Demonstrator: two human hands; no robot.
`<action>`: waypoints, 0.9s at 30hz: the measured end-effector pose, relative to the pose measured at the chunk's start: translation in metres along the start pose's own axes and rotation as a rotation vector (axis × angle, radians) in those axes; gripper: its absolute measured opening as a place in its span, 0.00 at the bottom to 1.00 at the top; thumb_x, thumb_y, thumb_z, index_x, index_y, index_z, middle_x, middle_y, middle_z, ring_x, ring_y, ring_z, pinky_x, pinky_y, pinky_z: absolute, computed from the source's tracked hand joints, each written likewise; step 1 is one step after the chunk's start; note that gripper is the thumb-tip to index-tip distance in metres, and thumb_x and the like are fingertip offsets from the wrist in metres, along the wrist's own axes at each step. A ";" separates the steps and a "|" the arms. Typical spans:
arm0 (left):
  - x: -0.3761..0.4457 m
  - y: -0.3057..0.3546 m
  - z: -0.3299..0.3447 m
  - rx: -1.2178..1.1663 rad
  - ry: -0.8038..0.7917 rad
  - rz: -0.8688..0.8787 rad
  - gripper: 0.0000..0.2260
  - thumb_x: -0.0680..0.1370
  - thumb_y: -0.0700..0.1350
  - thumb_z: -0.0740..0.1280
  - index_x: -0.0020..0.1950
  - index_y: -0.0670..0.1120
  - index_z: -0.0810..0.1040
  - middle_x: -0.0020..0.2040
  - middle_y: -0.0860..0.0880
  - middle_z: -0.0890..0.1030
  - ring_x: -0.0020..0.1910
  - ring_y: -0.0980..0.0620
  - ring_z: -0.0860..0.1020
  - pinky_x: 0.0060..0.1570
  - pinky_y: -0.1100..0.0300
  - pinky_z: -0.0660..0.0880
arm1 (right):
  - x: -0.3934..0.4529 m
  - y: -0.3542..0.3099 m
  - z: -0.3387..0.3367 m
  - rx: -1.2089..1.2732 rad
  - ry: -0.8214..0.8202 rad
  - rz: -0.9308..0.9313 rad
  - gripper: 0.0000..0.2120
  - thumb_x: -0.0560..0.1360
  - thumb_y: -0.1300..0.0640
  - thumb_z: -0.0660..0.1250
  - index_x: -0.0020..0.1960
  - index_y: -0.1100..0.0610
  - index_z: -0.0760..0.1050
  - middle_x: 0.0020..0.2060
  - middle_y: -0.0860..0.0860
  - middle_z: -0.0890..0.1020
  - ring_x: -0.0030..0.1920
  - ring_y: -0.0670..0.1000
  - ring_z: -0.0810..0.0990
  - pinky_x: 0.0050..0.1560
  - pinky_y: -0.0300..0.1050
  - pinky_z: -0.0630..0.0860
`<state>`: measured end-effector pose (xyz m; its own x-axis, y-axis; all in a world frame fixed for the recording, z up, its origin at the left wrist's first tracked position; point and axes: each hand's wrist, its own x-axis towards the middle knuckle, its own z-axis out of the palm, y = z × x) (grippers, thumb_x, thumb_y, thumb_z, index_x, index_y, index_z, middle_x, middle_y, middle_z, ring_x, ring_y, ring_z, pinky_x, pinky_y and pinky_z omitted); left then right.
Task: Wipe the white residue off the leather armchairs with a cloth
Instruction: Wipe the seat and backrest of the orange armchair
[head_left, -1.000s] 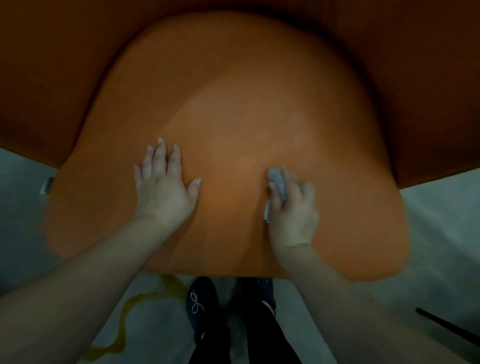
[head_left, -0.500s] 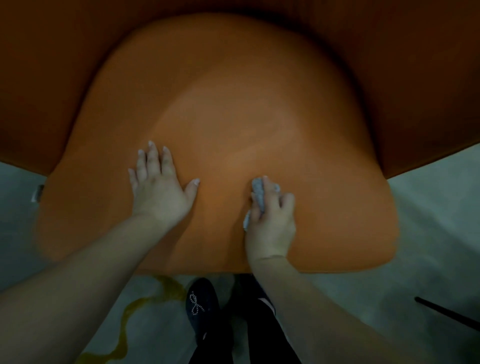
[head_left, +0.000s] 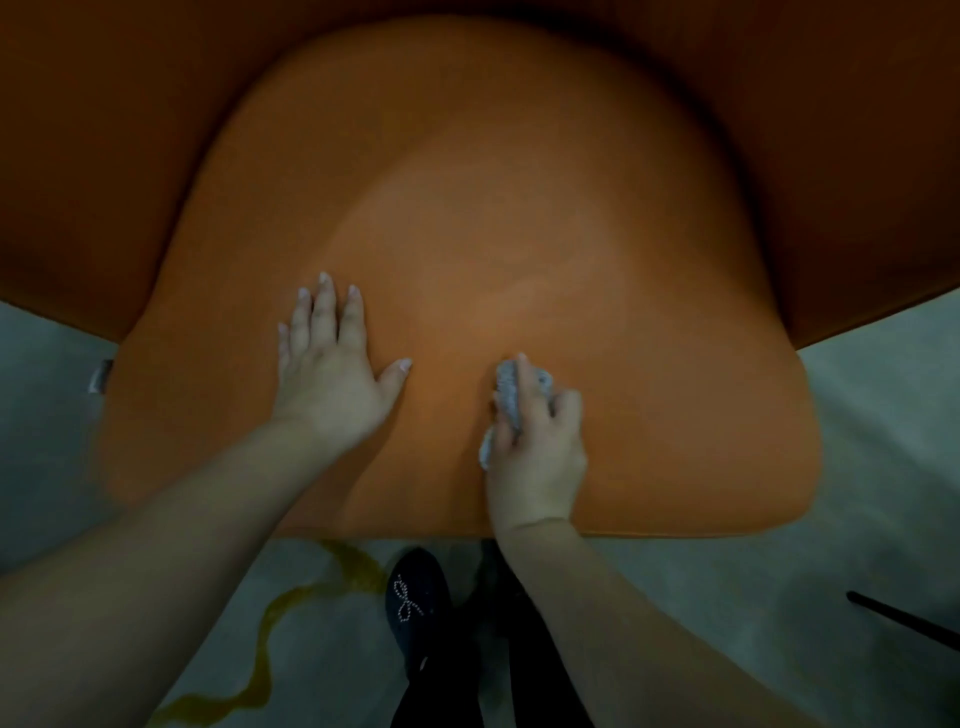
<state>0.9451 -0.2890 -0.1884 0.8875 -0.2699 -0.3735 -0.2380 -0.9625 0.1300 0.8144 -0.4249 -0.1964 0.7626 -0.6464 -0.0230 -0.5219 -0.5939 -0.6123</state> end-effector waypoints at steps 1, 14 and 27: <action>0.000 -0.001 0.000 -0.005 0.002 0.004 0.39 0.77 0.64 0.57 0.79 0.47 0.43 0.79 0.46 0.39 0.77 0.46 0.38 0.74 0.47 0.39 | 0.000 -0.009 0.007 0.035 -0.006 -0.029 0.26 0.71 0.62 0.73 0.68 0.55 0.73 0.43 0.52 0.71 0.33 0.47 0.67 0.33 0.38 0.65; -0.001 -0.010 -0.002 -0.064 -0.034 0.031 0.39 0.77 0.63 0.59 0.79 0.50 0.42 0.79 0.50 0.37 0.77 0.49 0.37 0.73 0.51 0.39 | 0.045 -0.016 0.009 0.003 -0.216 -0.057 0.23 0.78 0.53 0.65 0.72 0.51 0.68 0.55 0.55 0.73 0.47 0.56 0.77 0.48 0.48 0.75; -0.046 -0.015 -0.148 -0.118 -0.089 0.049 0.28 0.80 0.52 0.62 0.77 0.46 0.59 0.77 0.47 0.60 0.76 0.47 0.56 0.73 0.61 0.48 | 0.086 -0.100 -0.110 0.203 -0.338 0.016 0.20 0.78 0.45 0.63 0.69 0.45 0.70 0.51 0.45 0.71 0.44 0.37 0.73 0.41 0.30 0.67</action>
<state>0.9664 -0.2586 -0.0369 0.8361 -0.3228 -0.4436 -0.2274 -0.9398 0.2553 0.8901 -0.4739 -0.0503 0.8558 -0.4401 -0.2719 -0.4739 -0.4564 -0.7530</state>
